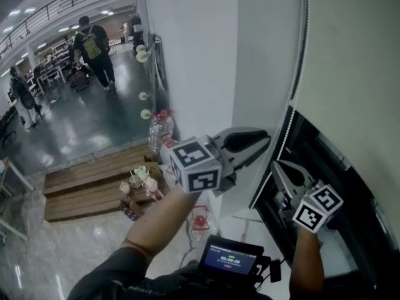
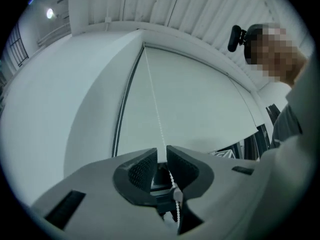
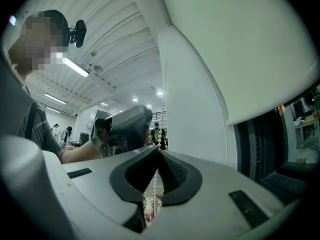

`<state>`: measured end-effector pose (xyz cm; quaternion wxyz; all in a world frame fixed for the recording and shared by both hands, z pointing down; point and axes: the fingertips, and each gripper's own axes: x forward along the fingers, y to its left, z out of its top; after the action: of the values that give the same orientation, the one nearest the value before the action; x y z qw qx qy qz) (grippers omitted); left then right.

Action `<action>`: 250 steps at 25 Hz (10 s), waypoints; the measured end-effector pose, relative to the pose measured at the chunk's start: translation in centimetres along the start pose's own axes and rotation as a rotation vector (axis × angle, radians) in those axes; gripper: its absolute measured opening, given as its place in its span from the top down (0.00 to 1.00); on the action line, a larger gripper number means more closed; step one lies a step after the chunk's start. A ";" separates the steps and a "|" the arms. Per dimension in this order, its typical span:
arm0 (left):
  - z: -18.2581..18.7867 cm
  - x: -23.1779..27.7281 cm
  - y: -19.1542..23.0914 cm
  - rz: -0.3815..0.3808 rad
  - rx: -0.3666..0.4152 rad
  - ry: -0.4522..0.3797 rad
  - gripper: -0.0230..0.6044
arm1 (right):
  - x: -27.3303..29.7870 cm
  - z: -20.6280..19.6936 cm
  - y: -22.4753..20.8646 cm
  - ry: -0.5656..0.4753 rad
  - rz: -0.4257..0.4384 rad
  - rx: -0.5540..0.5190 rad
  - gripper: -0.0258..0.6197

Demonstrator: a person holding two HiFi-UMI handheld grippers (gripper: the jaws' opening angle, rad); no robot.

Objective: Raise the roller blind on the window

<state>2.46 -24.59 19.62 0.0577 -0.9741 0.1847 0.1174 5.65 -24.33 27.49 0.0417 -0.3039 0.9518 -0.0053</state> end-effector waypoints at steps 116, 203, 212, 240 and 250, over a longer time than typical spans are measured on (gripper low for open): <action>-19.1 -3.9 0.4 0.058 -0.183 0.242 0.85 | 0.3 -5.0 -1.2 0.032 0.000 0.119 0.95; -13.5 0.7 -1.5 -0.052 -0.088 0.156 0.96 | 2.0 4.1 -1.2 -0.049 0.021 0.001 0.96; -19.4 -0.1 -2.1 -0.020 -0.122 0.272 0.96 | 1.6 -2.3 -2.0 0.018 0.003 0.091 0.96; -10.6 -1.9 1.4 0.048 -0.059 0.108 0.83 | 0.4 -8.5 -2.0 0.084 -0.008 0.157 0.96; -4.6 3.8 0.7 -0.060 -0.025 0.090 0.86 | 0.9 -8.1 -0.9 0.084 -0.003 0.140 0.96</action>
<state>6.60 -27.23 23.01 0.0405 -0.9841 0.1565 0.0740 4.74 -25.74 35.57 0.0231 -0.3010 0.9496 -0.0846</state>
